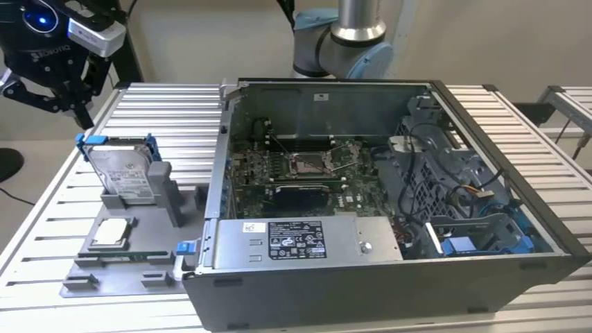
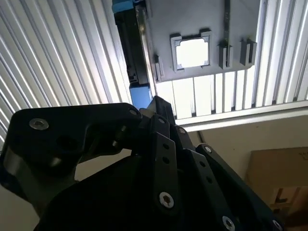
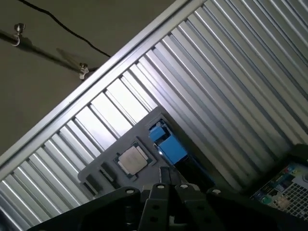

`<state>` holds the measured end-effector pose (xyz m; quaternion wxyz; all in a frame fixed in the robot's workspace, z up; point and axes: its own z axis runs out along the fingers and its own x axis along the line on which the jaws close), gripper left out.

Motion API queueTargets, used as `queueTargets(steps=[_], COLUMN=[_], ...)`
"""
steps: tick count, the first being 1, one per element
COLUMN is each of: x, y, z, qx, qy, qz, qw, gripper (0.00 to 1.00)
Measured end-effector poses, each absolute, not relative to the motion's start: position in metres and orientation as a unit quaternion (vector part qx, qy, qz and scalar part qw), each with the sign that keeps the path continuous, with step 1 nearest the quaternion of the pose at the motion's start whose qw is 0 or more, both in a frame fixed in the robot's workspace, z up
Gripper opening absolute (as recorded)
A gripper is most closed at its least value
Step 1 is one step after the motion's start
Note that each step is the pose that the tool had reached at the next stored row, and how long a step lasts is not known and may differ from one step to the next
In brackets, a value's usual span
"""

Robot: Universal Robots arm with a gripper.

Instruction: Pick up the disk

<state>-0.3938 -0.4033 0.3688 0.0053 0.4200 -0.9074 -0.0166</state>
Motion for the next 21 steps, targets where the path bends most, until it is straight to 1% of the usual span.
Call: queueTargets(steps=[15,18,21], x=[-0.3938,-0.3938,-0.3938], y=[-0.4032,-0.4033,-0.4033], z=[0.3683,0.3673,0.3666], qx=[0.54,0.563,0.584], qy=[-0.842,-0.827,-0.811], qz=[-0.015,-0.012,-0.012], qw=[0.005,0.002,0.001], gripper=[0.0,0.0,0.0])
